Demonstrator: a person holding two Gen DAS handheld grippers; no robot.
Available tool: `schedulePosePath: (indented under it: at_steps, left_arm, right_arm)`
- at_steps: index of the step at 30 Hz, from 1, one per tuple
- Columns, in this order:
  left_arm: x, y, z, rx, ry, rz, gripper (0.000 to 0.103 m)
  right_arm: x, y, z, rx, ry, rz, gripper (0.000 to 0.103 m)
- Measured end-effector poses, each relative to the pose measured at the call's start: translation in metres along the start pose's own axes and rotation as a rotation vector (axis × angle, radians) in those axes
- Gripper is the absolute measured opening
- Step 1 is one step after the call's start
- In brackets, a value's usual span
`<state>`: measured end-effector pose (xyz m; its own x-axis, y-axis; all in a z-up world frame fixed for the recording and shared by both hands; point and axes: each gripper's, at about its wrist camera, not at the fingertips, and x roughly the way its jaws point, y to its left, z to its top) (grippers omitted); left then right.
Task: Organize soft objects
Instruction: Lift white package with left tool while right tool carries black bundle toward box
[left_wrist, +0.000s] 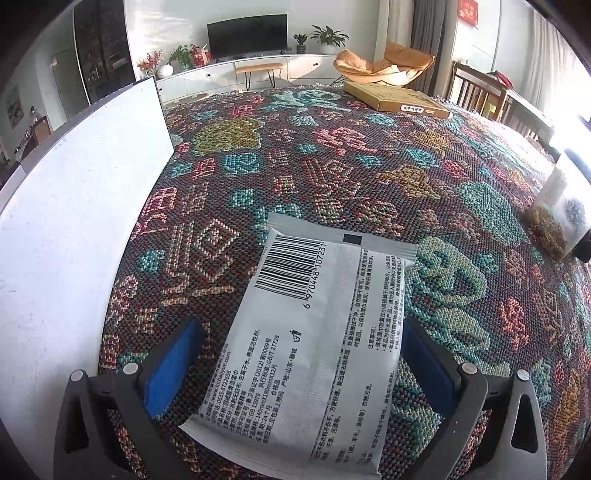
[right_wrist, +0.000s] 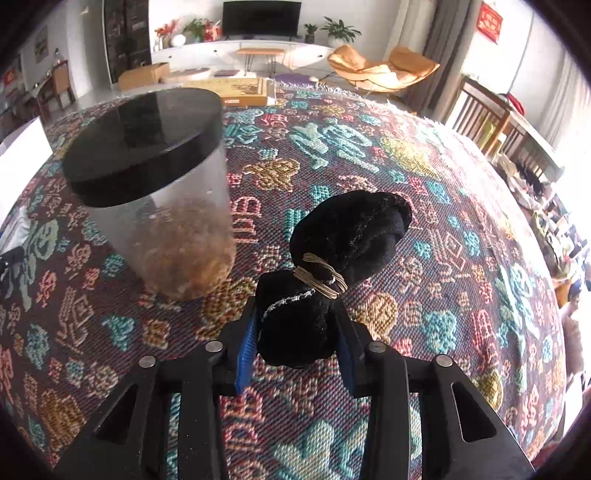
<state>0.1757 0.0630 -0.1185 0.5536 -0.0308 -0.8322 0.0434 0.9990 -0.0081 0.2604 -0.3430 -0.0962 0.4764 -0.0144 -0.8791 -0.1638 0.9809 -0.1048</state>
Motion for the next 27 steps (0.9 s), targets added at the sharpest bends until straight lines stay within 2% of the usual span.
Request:
schedulePosePath:
  at_steps: [1, 3, 5, 8, 12, 14, 15, 16, 18, 22, 25, 27]
  left_arm:
    - [0.001, 0.0, 0.002, 0.015, 0.026, -0.01, 0.103]
    - [0.0, 0.001, 0.004, 0.036, 0.09, -0.024, 0.103]
    - [0.0, 0.0, 0.007, 0.04, 0.151, -0.027, 0.103]
    - [0.001, -0.004, 0.008, 0.051, 0.201, -0.031, 0.103]
    - [0.001, -0.008, 0.01, 0.068, 0.198, -0.034, 0.103]
    - [-0.001, -0.006, 0.009, 0.053, 0.174, -0.055, 0.094]
    - [-0.004, -0.004, 0.01, 0.046, 0.142, -0.038, 0.074]
    - [-0.008, -0.001, 0.012, 0.033, 0.118, -0.046, 0.068]
    - [-0.013, 0.008, 0.014, -0.032, 0.112, -0.112, 0.066]
    - [-0.044, 0.016, 0.015, -0.114, 0.056, -0.208, 0.066]
    - [-0.088, 0.03, 0.018, -0.173, 0.002, -0.302, 0.066]
    - [-0.121, 0.048, 0.023, -0.191, -0.053, -0.324, 0.066]
  right_arm:
    - [0.006, -0.007, 0.0, 0.025, 0.038, 0.014, 0.065]
    - [0.006, -0.015, 0.0, 0.084, 0.059, 0.044, 0.066]
    - [0.001, -0.023, -0.002, 0.161, 0.061, 0.082, 0.073]
    - [-0.001, -0.036, -0.008, 0.299, 0.06, 0.155, 0.074]
    - [0.005, -0.057, -0.009, 0.467, 0.038, 0.186, 0.072]
    - [0.006, -0.058, -0.004, 0.454, 0.059, 0.135, 0.032]
    - [0.007, -0.056, 0.0, 0.46, 0.064, 0.132, 0.032]
    - [0.003, -0.055, 0.001, 0.461, 0.065, 0.118, 0.032]
    - [-0.012, -0.051, 0.004, 0.418, 0.028, 0.056, 0.031]
    - [-0.079, -0.035, 0.014, 0.263, -0.119, -0.082, 0.031]
    - [-0.135, 0.002, 0.031, 0.115, -0.204, -0.08, 0.031]
    - [-0.168, 0.042, 0.043, 0.021, -0.244, -0.017, 0.031]
